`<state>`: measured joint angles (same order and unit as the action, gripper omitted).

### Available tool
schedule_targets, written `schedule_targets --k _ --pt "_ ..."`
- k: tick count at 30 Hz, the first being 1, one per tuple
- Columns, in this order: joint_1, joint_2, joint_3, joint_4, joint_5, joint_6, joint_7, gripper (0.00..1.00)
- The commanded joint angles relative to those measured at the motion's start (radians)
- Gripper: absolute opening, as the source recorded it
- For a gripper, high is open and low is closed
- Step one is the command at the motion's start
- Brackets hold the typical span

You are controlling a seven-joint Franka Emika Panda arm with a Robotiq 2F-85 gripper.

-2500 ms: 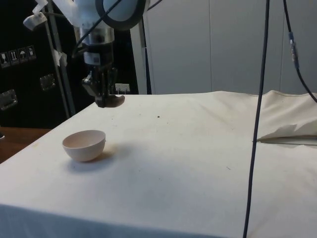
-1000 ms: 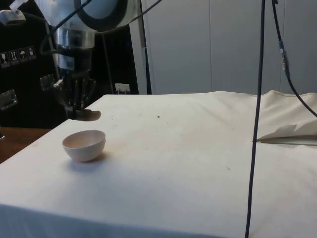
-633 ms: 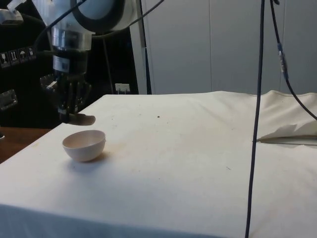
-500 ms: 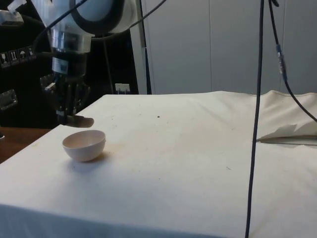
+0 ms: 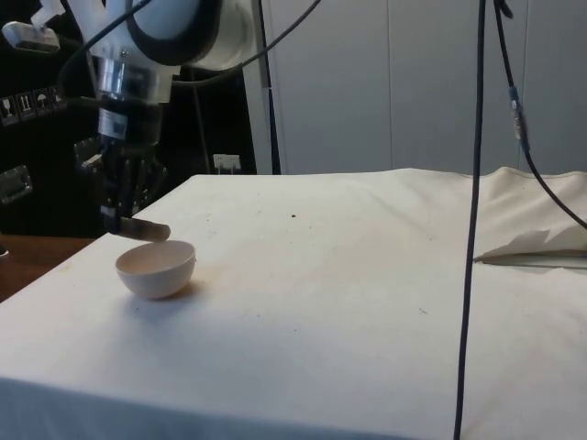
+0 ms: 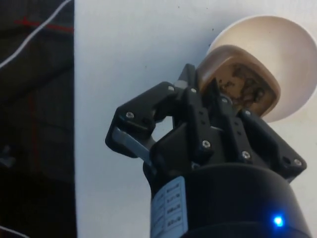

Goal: Pour the coffee beans from the cup into the bowl.

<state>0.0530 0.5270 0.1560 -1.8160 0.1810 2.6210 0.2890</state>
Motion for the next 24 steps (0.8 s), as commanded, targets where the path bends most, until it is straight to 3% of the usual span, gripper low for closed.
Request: schedule_targets --k 1,4,5,6,12,13,14,15,20,21,22,24 --pt "-0.016 0.002 0.020 -0.002 0.026 0.015 -0.020 0.03" --pt "-0.020 0.002 0.020 -0.002 0.068 0.021 -0.056 0.03" --pt "-0.005 0.000 0.000 -0.001 0.043 0.005 -0.036 0.03" --pt "-0.021 0.002 0.020 -0.003 0.079 0.023 -0.066 0.03" --pt "-0.027 0.002 0.021 -0.004 0.146 0.030 -0.123 0.03" --pt "-0.013 0.000 0.000 -0.003 0.123 0.014 -0.105 0.03" --pt "-0.014 0.000 0.000 -0.003 0.148 0.015 -0.125 0.03" --pt "-0.029 0.002 0.021 -0.004 0.181 0.033 -0.153 0.03" --pt "-0.035 0.003 0.021 -0.004 0.257 0.037 -0.218 0.03" --pt "-0.021 0.000 0.000 -0.005 0.237 0.023 -0.202 0.03" --pt "-0.035 0.004 0.020 -0.004 0.269 0.037 -0.228 0.03" --pt "-0.037 0.004 0.020 -0.003 0.295 0.037 -0.251 0.03"
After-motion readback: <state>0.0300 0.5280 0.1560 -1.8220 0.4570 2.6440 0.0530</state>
